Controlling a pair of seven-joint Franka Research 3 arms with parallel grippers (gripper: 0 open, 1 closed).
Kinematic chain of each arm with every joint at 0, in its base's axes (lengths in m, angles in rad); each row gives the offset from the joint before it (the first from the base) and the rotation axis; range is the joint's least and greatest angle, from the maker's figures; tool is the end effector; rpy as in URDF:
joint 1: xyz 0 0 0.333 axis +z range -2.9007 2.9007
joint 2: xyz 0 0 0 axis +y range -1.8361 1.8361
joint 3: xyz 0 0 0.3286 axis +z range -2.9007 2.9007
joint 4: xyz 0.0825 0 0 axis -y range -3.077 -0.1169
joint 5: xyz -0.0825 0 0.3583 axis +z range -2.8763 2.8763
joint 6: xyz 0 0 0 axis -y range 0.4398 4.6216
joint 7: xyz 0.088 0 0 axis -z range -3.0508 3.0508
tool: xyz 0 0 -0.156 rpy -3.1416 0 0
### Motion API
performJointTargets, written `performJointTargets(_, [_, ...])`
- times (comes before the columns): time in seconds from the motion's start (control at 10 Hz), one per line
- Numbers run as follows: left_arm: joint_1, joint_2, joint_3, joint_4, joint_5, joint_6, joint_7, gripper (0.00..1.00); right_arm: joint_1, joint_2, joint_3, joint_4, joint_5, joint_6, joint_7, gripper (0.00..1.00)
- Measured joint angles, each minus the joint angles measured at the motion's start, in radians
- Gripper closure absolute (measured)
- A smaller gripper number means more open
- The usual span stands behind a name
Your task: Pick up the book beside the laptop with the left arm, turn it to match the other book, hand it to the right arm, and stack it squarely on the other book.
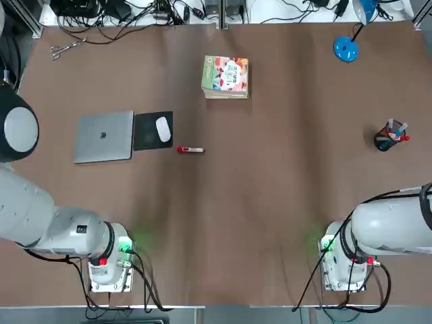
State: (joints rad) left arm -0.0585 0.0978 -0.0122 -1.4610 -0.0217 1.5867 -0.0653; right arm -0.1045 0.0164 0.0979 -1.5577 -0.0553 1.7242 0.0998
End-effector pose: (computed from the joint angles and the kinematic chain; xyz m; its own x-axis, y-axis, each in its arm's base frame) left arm 0.5622 -0.0428 0.5853 0.9996 -0.0050 0.0263 -0.0056 -0.9997 0.0247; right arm 0.5567 -0.0119 0.6007 0.9832 -0.0978 0.1540 -0.1049 -0.9937 0.0385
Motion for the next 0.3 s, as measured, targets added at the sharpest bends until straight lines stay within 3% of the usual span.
performJointTargets(0.3, [0.0, 0.0, -0.003, -0.006, 0.0, 0.0, 0.0, 0.0, 0.0, 0.0, 0.0, 0.004, -0.001, 0.008, 0.002, 0.0])
